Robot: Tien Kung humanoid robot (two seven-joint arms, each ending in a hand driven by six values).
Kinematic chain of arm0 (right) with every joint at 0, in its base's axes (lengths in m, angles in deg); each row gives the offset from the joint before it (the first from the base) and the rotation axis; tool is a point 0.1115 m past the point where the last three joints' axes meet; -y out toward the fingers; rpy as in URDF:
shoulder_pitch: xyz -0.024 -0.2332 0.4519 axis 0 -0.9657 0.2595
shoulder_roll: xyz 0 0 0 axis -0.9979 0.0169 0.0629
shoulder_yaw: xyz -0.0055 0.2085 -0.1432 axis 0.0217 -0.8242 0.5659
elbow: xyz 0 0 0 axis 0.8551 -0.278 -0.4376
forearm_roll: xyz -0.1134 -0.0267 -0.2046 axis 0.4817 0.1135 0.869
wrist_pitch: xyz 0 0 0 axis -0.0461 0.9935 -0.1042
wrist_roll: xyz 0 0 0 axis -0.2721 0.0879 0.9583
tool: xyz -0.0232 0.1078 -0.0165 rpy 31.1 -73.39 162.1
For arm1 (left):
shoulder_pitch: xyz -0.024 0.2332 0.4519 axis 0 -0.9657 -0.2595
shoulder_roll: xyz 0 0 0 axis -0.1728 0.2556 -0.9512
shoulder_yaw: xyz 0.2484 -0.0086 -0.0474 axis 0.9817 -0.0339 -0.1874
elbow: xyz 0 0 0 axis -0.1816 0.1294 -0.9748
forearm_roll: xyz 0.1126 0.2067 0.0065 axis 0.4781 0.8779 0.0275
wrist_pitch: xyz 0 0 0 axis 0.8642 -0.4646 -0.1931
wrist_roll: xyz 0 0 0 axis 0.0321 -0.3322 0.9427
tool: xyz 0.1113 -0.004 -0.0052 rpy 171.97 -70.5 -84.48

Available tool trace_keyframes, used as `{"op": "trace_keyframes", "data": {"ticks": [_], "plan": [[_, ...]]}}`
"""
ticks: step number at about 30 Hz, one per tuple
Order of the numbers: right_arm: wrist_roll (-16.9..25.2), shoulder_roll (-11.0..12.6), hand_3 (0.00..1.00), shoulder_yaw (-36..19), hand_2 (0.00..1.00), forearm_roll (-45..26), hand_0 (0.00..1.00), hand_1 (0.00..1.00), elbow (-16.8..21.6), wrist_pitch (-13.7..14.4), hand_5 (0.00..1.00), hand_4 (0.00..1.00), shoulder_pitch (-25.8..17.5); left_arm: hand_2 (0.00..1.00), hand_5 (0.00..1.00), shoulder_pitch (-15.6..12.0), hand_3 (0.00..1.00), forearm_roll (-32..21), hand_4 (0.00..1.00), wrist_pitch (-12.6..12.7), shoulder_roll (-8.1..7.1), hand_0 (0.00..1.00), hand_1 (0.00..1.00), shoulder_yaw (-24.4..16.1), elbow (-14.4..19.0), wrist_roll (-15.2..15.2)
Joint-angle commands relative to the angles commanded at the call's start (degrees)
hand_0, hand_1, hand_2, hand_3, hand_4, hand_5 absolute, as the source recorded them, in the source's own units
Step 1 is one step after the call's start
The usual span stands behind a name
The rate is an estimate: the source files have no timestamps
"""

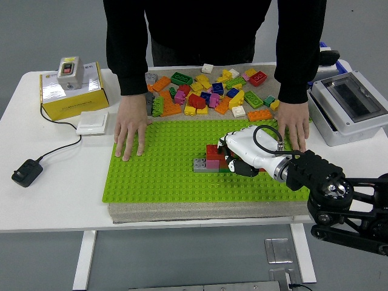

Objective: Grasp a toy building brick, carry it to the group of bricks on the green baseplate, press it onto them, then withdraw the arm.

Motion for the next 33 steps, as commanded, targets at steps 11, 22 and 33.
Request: {"op": "trace_keyframes", "data": {"ticks": [11,22,33], "plan": [[0.2,-0.2,0.639,0.1,0.650,-0.1,0.002,0.105,-0.3,0.1,0.328,0.002,-0.2,0.430,0.610,0.0,0.588,0.2,0.144,0.0,0.04,0.622,0.600,-0.1,0.0,0.1],[0.5,-0.3,0.636,0.2,0.649,-1.2,0.002,0.105,-0.3,-0.4,0.327,0.002,0.0,0.429,0.610,0.2,0.587,0.2,0.146,0.1,-0.03,0.622,0.600,-0.1,0.0,0.0],[0.7,-0.4,0.638,0.3,0.647,-2.3,0.002,0.104,-0.4,-0.9,0.315,0.002,0.1,0.429,0.610,0.1,0.588,0.2,0.147,0.1,-0.01,0.622,0.598,0.0,0.0,-0.1]]}}
